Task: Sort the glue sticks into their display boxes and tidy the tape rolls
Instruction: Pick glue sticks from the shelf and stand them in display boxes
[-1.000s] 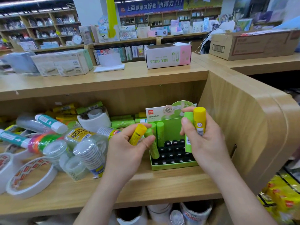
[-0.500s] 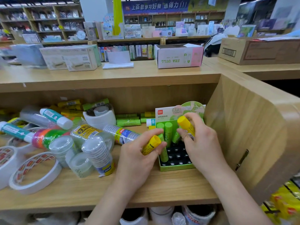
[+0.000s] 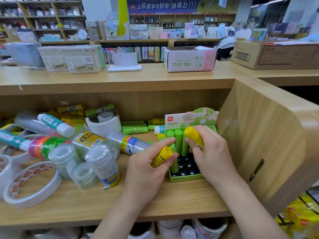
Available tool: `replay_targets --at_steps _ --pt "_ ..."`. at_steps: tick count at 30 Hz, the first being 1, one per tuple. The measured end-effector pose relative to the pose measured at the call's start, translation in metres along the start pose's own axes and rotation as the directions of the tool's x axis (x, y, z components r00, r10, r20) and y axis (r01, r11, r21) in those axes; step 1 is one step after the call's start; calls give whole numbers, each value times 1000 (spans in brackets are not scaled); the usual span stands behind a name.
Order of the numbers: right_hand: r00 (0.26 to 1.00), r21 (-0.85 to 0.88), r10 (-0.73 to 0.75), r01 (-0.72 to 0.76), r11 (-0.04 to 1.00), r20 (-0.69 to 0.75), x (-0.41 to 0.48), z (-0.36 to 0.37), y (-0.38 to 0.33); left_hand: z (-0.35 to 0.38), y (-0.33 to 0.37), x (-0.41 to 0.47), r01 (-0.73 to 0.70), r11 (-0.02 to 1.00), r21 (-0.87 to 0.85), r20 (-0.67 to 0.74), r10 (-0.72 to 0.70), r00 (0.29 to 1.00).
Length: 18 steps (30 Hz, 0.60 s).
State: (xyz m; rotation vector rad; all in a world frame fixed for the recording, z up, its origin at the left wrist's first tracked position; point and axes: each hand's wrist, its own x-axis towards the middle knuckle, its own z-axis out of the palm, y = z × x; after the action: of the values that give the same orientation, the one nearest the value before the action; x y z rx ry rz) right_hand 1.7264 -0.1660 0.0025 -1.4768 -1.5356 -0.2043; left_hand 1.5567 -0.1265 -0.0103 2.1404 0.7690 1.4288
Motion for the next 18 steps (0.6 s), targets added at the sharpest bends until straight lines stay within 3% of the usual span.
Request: replay_targets --at_steps 11,18 --pt "993 -56 53 -48 997 102 3 -3 7 -1 5 0 -15 999 -29 22 16 1000" --pt "940 323 339 -312 893 -30 -10 -17 -9 -6 10 7 56 993 -106 -61 -62 996"
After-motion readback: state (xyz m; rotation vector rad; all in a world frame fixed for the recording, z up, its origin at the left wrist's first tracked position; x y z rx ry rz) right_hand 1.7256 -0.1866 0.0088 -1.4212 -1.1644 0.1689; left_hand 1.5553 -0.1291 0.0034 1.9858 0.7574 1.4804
